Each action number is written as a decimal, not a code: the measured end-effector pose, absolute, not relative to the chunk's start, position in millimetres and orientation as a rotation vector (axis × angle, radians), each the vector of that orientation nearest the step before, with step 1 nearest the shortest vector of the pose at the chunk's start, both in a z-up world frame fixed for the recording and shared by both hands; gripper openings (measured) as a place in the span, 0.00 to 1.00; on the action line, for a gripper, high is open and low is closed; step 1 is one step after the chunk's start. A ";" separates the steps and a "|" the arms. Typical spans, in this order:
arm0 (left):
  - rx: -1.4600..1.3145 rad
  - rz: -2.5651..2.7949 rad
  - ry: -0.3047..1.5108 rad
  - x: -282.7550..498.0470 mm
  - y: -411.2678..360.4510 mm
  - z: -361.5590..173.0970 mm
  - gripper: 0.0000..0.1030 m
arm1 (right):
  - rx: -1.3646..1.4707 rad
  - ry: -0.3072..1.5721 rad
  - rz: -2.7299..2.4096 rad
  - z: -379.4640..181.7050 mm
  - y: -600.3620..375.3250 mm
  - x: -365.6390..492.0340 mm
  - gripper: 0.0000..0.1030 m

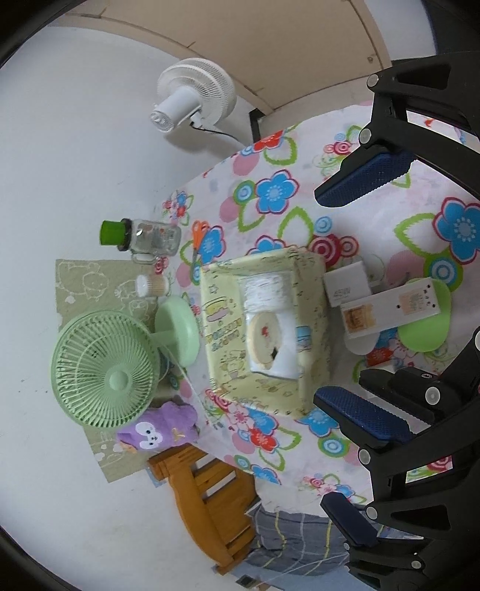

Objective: Organize rigid objects
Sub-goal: 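Withdraw both tools from the basket toward the white devices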

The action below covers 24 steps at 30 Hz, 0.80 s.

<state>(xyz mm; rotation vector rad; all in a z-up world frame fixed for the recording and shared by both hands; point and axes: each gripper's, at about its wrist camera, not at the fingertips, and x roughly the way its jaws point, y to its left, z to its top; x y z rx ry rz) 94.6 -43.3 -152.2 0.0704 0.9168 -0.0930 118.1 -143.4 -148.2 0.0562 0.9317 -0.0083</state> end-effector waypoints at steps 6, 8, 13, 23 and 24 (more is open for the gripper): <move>0.081 -0.104 0.930 83.6 -45.5 -164.7 0.98 | 0.067 0.945 -0.024 -162.4 -146.0 105.2 0.96; 0.082 -0.104 0.933 81.6 -45.5 -167.3 0.98 | 0.068 0.948 -0.024 -165.9 -146.2 103.0 0.96; 0.082 -0.104 0.936 78.0 -46.2 -173.2 0.98 | 0.068 0.949 -0.024 -173.1 -147.1 97.0 0.96; 0.074 -0.093 0.967 63.4 -42.9 -202.0 0.98 | 0.055 0.971 0.002 -203.0 -143.0 85.1 0.96; 0.071 -0.089 0.966 61.4 -41.8 -205.0 0.98 | 0.053 0.972 0.006 -205.3 -142.3 84.4 0.96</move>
